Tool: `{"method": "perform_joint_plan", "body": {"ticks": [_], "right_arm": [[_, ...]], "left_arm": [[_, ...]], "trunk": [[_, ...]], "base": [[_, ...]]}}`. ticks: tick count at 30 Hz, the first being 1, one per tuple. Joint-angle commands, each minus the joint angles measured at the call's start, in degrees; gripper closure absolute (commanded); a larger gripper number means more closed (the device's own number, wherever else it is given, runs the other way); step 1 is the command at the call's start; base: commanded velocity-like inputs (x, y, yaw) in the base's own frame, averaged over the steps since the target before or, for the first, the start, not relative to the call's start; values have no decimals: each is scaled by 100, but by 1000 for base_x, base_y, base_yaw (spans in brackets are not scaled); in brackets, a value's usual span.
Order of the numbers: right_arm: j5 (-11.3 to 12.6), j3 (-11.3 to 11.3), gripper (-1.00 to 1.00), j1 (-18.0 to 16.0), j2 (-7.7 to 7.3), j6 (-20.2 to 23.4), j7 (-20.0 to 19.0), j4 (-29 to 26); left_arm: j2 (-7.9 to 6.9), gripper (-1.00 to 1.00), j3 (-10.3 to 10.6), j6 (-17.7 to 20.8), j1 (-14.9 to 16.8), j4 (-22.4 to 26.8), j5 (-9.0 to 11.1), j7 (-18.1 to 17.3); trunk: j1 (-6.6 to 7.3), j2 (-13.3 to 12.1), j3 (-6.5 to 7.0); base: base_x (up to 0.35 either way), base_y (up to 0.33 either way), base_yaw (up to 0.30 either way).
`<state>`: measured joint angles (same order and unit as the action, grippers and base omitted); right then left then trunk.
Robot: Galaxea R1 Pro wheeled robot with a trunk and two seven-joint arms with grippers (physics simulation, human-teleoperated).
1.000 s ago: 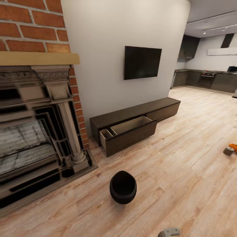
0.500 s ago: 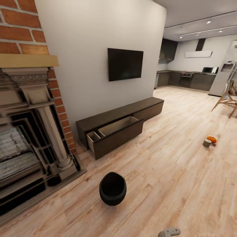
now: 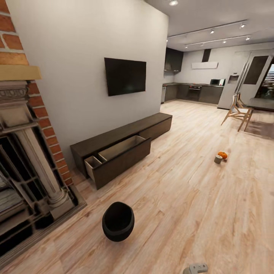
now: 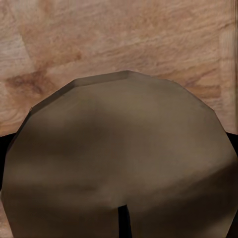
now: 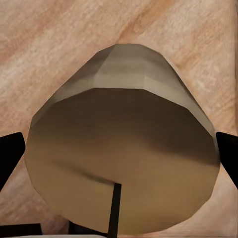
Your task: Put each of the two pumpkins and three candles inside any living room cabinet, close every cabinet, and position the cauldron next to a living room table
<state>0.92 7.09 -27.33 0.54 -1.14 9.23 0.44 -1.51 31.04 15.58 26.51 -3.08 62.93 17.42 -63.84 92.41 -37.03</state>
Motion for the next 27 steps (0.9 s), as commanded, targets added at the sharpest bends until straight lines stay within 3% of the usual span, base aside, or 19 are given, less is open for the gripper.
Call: {"method": "perform_joint_plan", "body": {"ticks": [1, 13, 27], "right_arm": [[-1, 3, 100, 0, 1, 0, 0, -1], [5, -6, 100, 0, 2, 8, 0, -9], [-19, -2, 100, 43, 8, 9, -137, -9]], "left_arm": [[-1, 100, -1, 1, -2, 0, 0, -2], [2, 100, -1, -2, -29, 0, 0, -2], [11, 100, 6, -2, -49, 0, -8, -2]], "trunk": [[0, 0, 5], [0, 0, 62], [0, 0, 68]], "base": [[0, 0, -273], [0, 0, -264], [0, 0, -22]]}}
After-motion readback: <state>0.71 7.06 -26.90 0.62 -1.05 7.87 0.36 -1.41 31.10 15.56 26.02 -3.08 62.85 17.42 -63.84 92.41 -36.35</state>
